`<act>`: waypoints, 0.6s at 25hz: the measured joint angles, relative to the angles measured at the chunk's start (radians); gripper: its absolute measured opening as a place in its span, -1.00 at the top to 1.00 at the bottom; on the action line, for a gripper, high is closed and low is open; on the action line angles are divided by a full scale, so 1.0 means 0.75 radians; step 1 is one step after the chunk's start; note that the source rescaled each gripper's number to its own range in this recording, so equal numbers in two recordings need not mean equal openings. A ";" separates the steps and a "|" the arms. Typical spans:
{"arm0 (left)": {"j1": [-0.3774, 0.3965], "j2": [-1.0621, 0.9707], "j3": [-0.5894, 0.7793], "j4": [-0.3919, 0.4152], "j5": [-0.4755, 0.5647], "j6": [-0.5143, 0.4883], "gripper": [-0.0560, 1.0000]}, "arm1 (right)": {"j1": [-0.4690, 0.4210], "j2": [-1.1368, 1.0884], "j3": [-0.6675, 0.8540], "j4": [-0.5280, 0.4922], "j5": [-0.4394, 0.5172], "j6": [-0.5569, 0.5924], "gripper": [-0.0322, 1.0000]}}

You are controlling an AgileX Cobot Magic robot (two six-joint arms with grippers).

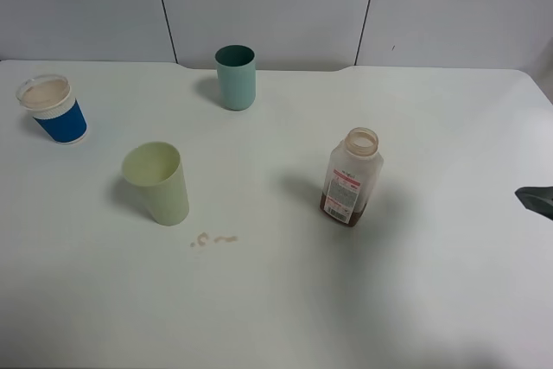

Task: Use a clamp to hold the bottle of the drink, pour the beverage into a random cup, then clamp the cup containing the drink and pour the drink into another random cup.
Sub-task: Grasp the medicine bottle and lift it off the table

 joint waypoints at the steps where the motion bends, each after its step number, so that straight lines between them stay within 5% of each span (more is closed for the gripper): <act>1: 0.000 0.000 0.000 0.000 0.000 0.000 -1.00 | 0.000 0.000 0.005 -0.009 -0.026 0.000 -1.00; 15: 0.000 0.000 0.000 0.000 0.000 0.001 -1.00 | 0.000 0.000 0.304 -0.012 -0.339 -0.021 -1.00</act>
